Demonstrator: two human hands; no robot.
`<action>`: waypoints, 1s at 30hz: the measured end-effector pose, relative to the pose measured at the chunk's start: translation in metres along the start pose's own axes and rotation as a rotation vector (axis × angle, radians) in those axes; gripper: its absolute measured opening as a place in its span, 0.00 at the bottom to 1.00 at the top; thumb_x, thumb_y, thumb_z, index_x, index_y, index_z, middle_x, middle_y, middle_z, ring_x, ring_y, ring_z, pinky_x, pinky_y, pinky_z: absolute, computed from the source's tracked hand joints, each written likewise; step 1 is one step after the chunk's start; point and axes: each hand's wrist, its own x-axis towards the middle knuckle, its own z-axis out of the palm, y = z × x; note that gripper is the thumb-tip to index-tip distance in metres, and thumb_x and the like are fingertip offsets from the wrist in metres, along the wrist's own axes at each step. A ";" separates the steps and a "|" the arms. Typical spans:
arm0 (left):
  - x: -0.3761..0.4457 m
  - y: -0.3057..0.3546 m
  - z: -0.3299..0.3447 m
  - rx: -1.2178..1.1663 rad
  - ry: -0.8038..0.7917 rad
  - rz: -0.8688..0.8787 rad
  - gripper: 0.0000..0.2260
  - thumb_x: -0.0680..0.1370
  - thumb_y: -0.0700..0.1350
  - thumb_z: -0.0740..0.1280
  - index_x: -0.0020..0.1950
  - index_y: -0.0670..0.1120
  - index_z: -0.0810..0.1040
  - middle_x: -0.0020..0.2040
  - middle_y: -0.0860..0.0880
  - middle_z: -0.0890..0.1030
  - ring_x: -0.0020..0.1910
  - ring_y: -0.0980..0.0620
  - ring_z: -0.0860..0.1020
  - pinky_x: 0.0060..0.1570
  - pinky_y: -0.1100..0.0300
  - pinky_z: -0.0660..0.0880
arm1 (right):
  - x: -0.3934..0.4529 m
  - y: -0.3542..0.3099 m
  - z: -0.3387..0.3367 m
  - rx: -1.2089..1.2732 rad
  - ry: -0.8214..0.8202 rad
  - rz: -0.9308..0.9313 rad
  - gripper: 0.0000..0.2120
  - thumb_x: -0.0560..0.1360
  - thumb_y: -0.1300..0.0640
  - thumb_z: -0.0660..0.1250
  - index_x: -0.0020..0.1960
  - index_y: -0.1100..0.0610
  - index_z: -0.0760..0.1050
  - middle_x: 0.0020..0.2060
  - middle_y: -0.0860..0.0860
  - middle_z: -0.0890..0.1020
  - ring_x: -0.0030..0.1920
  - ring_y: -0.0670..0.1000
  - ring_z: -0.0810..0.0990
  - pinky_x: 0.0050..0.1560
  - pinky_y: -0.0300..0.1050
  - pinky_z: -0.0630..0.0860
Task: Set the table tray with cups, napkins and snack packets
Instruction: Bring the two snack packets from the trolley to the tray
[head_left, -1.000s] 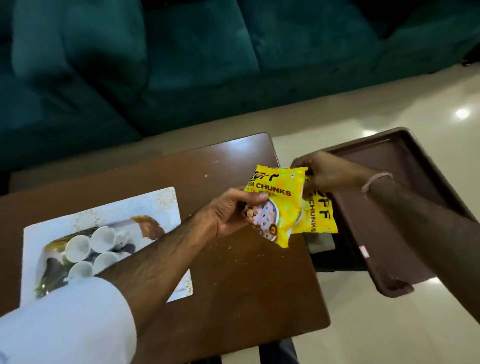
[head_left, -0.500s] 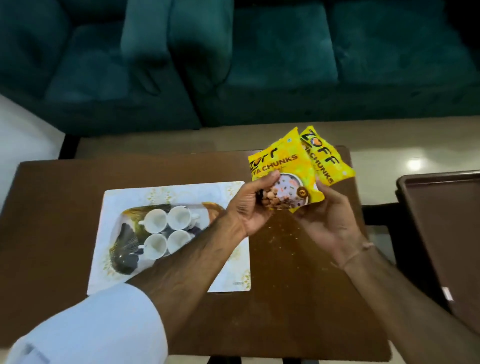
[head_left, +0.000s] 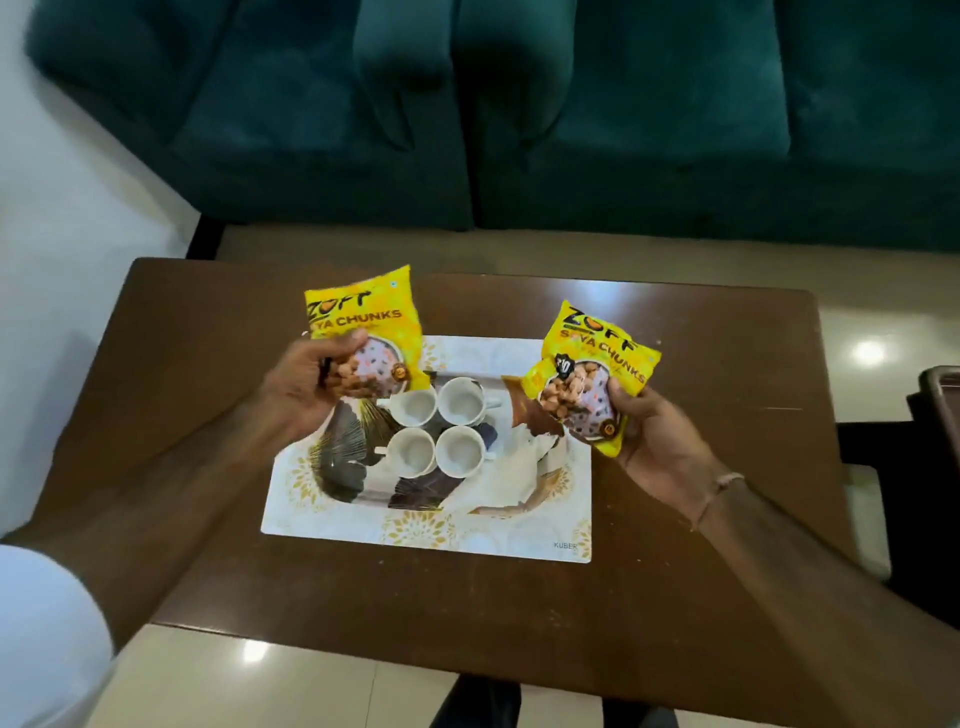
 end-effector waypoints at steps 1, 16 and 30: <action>0.000 -0.003 -0.020 0.040 0.016 0.000 0.03 0.70 0.41 0.71 0.38 0.43 0.84 0.37 0.47 0.85 0.35 0.49 0.84 0.41 0.56 0.81 | 0.001 0.009 0.004 -0.023 0.011 0.017 0.16 0.81 0.59 0.61 0.67 0.59 0.74 0.61 0.57 0.82 0.54 0.56 0.85 0.47 0.51 0.84; 0.010 -0.086 -0.138 0.433 0.218 -0.067 0.14 0.68 0.39 0.77 0.52 0.40 0.82 0.44 0.42 0.85 0.39 0.43 0.83 0.39 0.54 0.79 | 0.026 0.085 0.016 -0.421 0.219 -0.074 0.17 0.82 0.64 0.59 0.69 0.59 0.71 0.61 0.58 0.80 0.58 0.62 0.81 0.44 0.51 0.84; 0.017 -0.097 -0.116 0.652 0.244 0.101 0.26 0.65 0.50 0.81 0.57 0.45 0.75 0.48 0.45 0.85 0.47 0.47 0.84 0.46 0.48 0.82 | 0.041 0.099 -0.005 -0.859 0.283 -0.220 0.15 0.81 0.56 0.62 0.67 0.53 0.69 0.57 0.52 0.79 0.59 0.59 0.77 0.61 0.57 0.73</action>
